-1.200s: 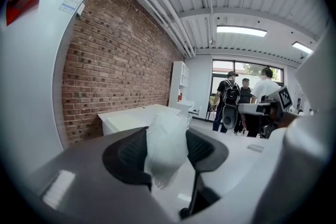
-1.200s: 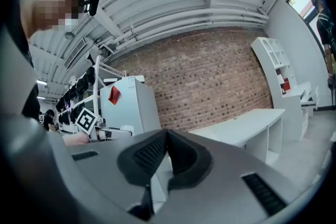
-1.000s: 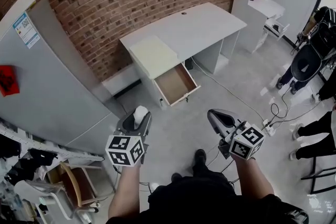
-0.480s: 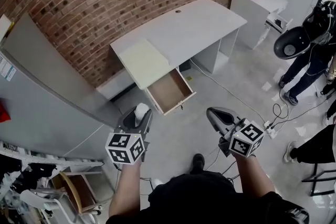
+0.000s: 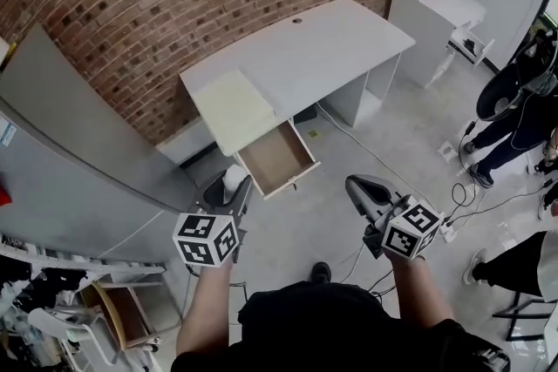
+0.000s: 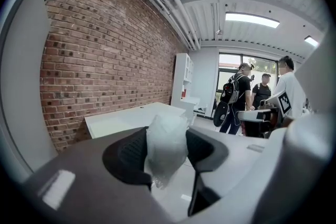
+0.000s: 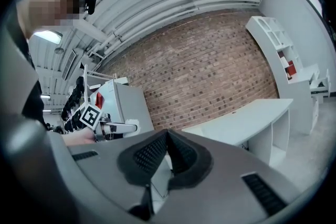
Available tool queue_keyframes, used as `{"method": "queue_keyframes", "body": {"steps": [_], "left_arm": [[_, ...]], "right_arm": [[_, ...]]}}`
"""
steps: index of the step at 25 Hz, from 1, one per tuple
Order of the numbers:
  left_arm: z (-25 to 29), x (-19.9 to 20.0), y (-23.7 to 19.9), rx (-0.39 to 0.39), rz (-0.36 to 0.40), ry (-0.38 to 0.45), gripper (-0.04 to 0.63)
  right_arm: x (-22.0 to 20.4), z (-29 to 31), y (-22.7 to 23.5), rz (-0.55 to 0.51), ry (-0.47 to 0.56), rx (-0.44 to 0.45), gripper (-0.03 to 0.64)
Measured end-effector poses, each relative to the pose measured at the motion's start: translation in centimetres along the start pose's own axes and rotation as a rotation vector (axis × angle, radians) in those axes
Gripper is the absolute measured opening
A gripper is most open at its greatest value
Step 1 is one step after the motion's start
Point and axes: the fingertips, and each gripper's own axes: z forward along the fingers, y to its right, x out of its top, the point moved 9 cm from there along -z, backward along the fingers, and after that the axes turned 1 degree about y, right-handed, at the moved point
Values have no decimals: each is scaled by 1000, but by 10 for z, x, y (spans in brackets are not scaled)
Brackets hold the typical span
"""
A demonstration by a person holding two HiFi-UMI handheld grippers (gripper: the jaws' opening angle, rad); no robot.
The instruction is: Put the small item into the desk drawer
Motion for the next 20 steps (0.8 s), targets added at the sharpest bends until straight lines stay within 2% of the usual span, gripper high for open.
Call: {"method": "queue_keyframes", "body": {"steps": [9, 20], "left_arm": [[20, -6, 1, 14, -36, 5, 201], [80, 0, -79, -24, -65, -3, 201]], "right_arm": [[2, 12, 26, -1, -42, 29, 12], [7, 95, 46, -15, -91, -2, 11]]}}
